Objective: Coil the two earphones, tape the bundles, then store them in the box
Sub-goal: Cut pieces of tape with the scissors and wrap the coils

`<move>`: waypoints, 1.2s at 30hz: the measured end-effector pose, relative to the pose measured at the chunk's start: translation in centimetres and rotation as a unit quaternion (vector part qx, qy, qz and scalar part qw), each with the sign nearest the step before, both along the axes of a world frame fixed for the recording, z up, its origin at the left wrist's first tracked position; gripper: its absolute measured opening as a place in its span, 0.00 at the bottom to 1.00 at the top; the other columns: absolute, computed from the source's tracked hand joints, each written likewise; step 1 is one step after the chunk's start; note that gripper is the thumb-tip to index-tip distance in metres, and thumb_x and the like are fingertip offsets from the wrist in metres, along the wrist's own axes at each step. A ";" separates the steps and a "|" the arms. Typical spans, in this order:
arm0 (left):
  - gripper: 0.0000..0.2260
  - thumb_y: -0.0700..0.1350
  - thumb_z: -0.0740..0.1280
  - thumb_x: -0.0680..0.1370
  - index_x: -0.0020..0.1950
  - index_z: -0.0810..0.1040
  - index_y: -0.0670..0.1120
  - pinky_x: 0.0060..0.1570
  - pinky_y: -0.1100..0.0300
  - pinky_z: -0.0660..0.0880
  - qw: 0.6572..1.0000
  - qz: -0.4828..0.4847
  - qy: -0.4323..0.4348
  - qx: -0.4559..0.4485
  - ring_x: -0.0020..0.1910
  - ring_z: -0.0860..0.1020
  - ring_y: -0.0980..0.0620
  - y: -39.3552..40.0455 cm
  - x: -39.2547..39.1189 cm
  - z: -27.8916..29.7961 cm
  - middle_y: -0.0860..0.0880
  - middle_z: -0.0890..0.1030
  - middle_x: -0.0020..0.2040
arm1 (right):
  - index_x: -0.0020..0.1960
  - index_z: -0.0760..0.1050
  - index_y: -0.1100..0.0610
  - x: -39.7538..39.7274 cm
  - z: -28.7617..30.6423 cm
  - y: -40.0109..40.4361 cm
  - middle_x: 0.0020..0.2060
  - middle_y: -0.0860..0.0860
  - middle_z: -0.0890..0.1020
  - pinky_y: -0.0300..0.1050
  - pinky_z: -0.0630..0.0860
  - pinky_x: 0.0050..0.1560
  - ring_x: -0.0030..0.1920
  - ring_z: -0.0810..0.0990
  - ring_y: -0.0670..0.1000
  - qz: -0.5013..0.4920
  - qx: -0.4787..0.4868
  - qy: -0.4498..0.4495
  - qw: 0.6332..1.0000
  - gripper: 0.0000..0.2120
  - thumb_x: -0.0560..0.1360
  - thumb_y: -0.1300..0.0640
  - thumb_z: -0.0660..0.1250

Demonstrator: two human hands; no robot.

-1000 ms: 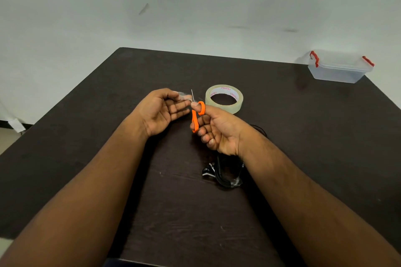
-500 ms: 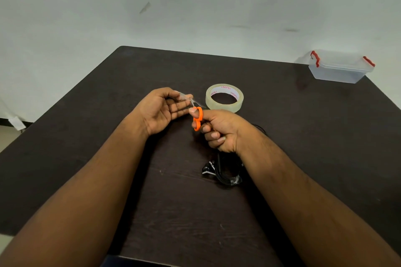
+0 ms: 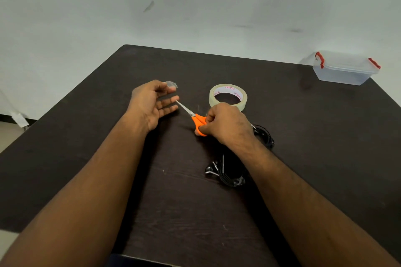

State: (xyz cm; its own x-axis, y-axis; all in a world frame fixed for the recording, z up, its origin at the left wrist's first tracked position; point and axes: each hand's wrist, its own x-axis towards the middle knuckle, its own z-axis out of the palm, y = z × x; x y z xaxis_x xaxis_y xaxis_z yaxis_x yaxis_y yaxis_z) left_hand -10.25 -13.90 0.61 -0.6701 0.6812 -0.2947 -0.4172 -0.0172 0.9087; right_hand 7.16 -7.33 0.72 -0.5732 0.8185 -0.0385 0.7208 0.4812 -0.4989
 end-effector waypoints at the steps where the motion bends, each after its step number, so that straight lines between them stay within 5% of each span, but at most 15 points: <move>1: 0.07 0.42 0.63 0.76 0.42 0.80 0.45 0.40 0.54 0.80 1.000 0.005 0.015 -0.003 0.44 0.84 0.47 0.0 0.1 0.0 0.48 0.85 0.45 | 0.31 0.71 0.53 0.0 0.0 0.0 0.31 0.47 0.78 0.41 0.66 0.31 0.35 0.78 0.50 0.004 0.009 -0.006 1.000 0.17 0.62 0.47 0.78; 7: 0.04 0.42 0.65 0.77 0.48 0.79 0.44 0.37 0.56 0.79 0.996 0.064 0.059 0.015 0.35 0.82 0.49 0.2 1.2 0.5 0.48 0.83 0.42 | 0.38 0.70 0.50 -0.1 0.9 -0.5 0.36 0.49 0.75 0.44 0.68 0.35 0.41 0.77 0.54 0.071 0.107 -0.066 0.990 0.11 0.70 0.49 0.71; 11: 0.04 0.45 0.67 0.78 0.45 0.76 0.45 0.29 0.58 0.77 0.974 0.154 0.122 0.118 0.32 0.81 0.48 0.0 2.5 1.2 0.46 0.81 0.39 | 0.40 0.71 0.54 -0.5 1.4 -1.1 0.32 0.48 0.68 0.44 0.69 0.34 0.37 0.74 0.52 0.106 0.136 -0.106 0.979 0.11 0.70 0.50 0.71; 15: 0.04 0.43 0.66 0.78 0.43 0.77 0.46 0.30 0.55 0.78 0.949 0.137 0.192 0.210 0.30 0.80 0.44 0.4 4.6 1.1 0.43 0.81 0.35 | 0.39 0.71 0.56 -1.0 0.9 -1.8 0.30 0.49 0.69 0.43 0.66 0.31 0.35 0.75 0.54 0.148 0.169 -0.075 0.972 0.14 0.72 0.47 0.69; 18: 0.06 0.41 0.66 0.78 0.41 0.77 0.45 0.28 0.56 0.76 0.961 0.101 0.189 0.176 0.29 0.79 0.41 0.9 5.9 -0.2 0.43 0.80 0.32 | 0.53 0.69 0.52 -1.1 0.4 -2.2 0.38 0.50 0.79 0.47 0.75 0.37 0.38 0.78 0.54 0.167 0.134 0.029 0.976 0.15 0.70 0.52 0.70; 24: 0.07 0.40 0.65 0.79 0.41 0.78 0.44 0.27 0.59 0.76 0.986 0.057 0.100 0.120 0.27 0.79 0.49 1.4 5.4 -0.7 0.45 0.80 0.31 | 0.36 0.75 0.58 -0.5 0.8 -1.0 0.24 0.49 0.78 0.34 0.68 0.19 0.18 0.75 0.45 0.197 -0.072 0.036 0.977 0.07 0.70 0.62 0.72; 30: 0.04 0.41 0.68 0.77 0.43 0.80 0.44 0.30 0.57 0.77 0.986 -0.014 0.128 0.103 0.29 0.79 0.49 1.0 5.3 -0.7 0.45 0.82 0.34 | 0.46 0.79 0.65 0.9 1.6 0.6 0.34 0.57 0.81 0.39 0.78 0.25 0.27 0.80 0.48 0.251 -0.292 0.070 0.920 0.03 0.76 0.66 0.67; 33: 0.03 0.41 0.69 0.77 0.44 0.81 0.43 0.33 0.56 0.77 0.984 -0.034 0.143 0.104 0.32 0.79 0.49 0.8 5.2 -0.7 0.44 0.82 0.37 | 0.43 0.81 0.57 1.5 1.4 1.3 0.30 0.48 0.81 0.38 0.74 0.23 0.25 0.76 0.45 0.198 -0.176 0.169 0.949 0.05 0.76 0.62 0.68; 36: 0.03 0.42 0.71 0.76 0.45 0.84 0.44 0.33 0.58 0.77 0.960 -0.076 0.246 0.111 0.36 0.80 0.50 0.4 4.8 -0.6 0.44 0.83 0.40 | 0.45 0.83 0.51 2.1 1.7 2.6 0.35 0.42 0.80 0.39 0.76 0.36 0.33 0.77 0.40 0.097 -0.024 0.386 0.917 0.05 0.72 0.60 0.72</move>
State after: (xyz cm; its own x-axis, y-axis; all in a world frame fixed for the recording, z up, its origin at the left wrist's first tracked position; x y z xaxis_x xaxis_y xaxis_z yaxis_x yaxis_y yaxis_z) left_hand -5.49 -13.46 0.00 -0.5783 0.7919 0.1962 0.0494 -0.2061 0.9773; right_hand 9.28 -4.69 2.46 -0.5783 0.7068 0.4074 0.0467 0.5272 -0.8484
